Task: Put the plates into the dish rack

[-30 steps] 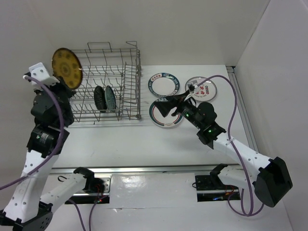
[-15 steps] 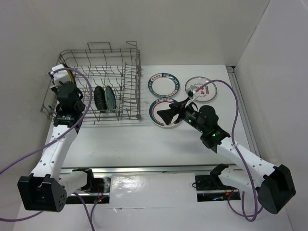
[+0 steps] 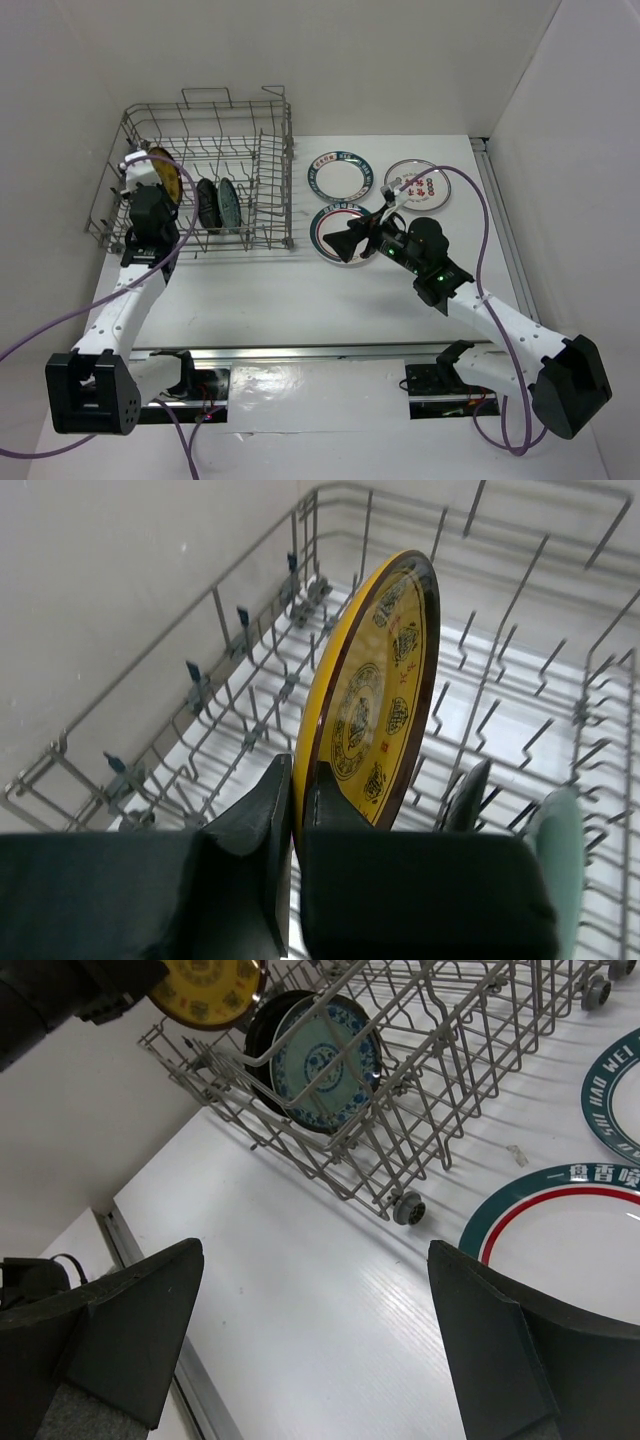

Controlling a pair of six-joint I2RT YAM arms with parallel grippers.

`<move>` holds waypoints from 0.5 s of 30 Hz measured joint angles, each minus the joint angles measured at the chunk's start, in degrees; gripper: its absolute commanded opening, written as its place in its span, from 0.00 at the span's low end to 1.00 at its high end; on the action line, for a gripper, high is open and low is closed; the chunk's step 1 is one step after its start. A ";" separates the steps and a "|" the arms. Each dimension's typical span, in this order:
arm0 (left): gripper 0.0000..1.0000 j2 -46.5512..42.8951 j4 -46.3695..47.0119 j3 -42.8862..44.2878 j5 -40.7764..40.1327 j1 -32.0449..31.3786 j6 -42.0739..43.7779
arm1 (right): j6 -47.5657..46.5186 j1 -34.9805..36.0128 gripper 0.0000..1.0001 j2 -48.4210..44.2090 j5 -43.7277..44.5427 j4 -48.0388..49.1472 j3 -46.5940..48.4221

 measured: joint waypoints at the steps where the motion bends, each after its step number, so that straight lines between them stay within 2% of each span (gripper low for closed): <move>1: 0.00 0.00 0.63 -1.09 -0.26 0.00 0.04 | 0.00 0.00 1.00 0.00 -0.11 0.00 0.00; 15: 0.00 1.42 8.83 -5.75 -0.61 -1.07 3.17 | 0.00 0.00 1.00 -1.40 -1.29 -0.07 0.00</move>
